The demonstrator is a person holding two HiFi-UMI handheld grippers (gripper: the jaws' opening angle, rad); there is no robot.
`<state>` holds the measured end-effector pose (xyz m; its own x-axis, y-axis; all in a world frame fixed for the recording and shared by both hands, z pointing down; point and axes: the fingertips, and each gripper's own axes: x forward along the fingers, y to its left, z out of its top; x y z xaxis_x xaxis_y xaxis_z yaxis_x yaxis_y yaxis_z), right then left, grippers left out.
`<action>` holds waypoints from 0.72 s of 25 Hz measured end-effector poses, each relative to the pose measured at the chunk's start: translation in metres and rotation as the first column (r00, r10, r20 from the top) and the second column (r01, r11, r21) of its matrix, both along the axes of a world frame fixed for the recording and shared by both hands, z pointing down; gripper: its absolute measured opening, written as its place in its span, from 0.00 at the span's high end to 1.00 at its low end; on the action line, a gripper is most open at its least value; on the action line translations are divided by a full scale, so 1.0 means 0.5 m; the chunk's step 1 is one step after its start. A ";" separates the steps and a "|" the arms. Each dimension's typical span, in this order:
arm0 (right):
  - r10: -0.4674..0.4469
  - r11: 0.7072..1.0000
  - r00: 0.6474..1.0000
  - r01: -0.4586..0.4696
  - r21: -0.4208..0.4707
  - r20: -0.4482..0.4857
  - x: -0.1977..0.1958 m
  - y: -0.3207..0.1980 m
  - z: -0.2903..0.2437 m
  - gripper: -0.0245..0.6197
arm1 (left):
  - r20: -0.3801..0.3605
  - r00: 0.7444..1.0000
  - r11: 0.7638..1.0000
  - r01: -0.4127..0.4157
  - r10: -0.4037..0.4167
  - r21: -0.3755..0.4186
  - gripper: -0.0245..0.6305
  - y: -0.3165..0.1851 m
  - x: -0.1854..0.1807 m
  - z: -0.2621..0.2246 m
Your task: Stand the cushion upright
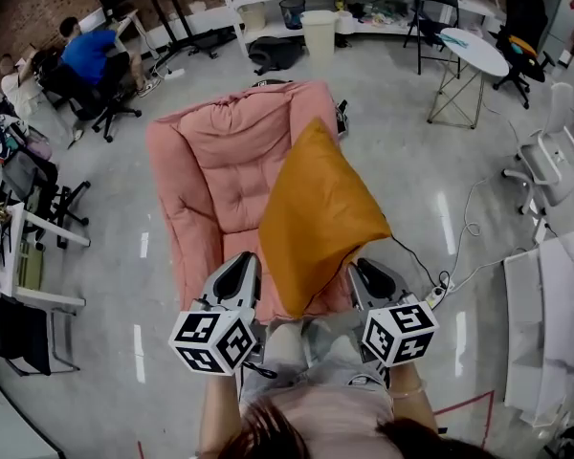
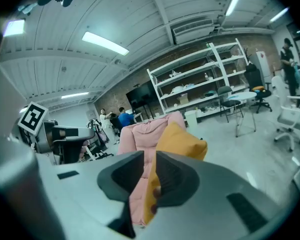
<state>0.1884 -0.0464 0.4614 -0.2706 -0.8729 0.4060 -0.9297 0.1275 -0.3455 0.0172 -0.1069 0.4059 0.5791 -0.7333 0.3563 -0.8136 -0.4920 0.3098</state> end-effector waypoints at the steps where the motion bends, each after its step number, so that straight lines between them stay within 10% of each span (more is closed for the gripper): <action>1: 0.010 1.000 1.000 -0.010 -0.005 0.002 0.001 -0.003 0.002 0.84 | 0.002 1.000 1.000 -0.003 0.003 -0.004 0.95 -0.006 -0.004 0.002; 18: 0.154 0.980 0.982 -0.138 -0.140 0.108 0.034 -0.042 0.072 0.66 | 0.029 0.994 0.993 -0.101 0.103 -0.063 0.91 -0.165 -0.006 0.049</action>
